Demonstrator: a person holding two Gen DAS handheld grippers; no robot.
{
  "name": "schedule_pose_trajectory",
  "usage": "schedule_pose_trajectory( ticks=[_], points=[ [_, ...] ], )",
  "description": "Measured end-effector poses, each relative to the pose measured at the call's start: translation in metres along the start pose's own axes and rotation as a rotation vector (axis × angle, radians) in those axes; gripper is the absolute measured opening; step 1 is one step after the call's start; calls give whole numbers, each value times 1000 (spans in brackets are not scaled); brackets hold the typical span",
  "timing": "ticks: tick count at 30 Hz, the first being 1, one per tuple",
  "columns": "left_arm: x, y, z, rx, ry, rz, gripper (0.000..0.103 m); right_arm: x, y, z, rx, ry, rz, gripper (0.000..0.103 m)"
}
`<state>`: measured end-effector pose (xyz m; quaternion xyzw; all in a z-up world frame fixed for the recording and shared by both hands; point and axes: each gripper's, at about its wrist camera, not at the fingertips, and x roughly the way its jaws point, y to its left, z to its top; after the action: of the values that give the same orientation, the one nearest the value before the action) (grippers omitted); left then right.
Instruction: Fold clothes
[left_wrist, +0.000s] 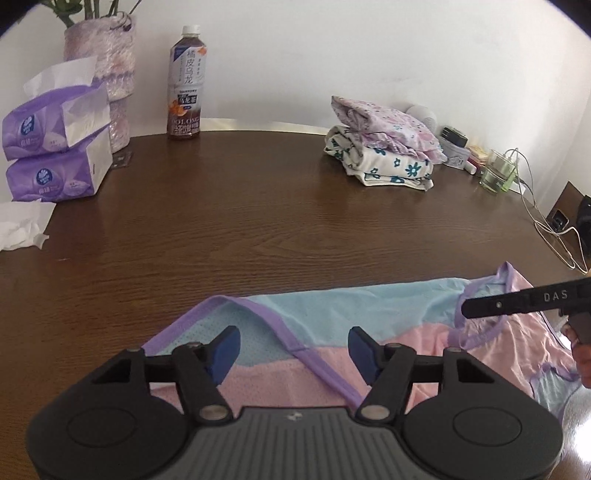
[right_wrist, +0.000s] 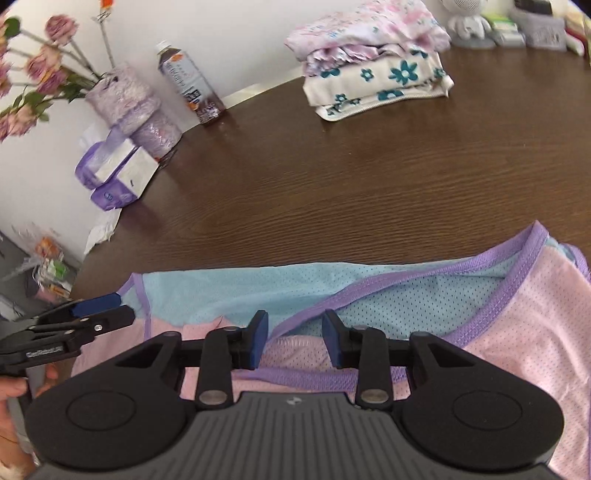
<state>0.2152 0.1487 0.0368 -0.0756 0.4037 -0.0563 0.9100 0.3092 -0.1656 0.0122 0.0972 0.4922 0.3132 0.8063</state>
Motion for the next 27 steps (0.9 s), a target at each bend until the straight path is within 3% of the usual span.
schedule_pose_trajectory(
  ticks=[3,6,7,8,10,16,19,24,27],
  points=[
    [15,8,6,-33,14,-14,51,5,4,2,0,12,-4,26],
    [17,11,5,-39,-11,-18,49,7,9,2,-28,17,-17,14],
    [18,12,5,-40,-20,-19,44,7,10,2,-37,12,-17,8],
    [19,13,4,-42,-28,-20,24,6,11,2,-46,8,-17,4],
    [20,14,3,-46,-45,-22,1,4,13,4,-73,-20,-20,2],
    [21,22,3,-84,-105,-36,1,-12,19,21,-140,-130,-34,2],
    [18,29,5,-150,-132,-45,1,-7,17,29,-155,-124,-55,2],
    [26,37,6,-208,-112,-34,2,11,3,28,-114,-60,-46,4],
    [25,44,6,-249,-100,-54,12,7,-7,26,-53,-67,3,8]
  ],
)
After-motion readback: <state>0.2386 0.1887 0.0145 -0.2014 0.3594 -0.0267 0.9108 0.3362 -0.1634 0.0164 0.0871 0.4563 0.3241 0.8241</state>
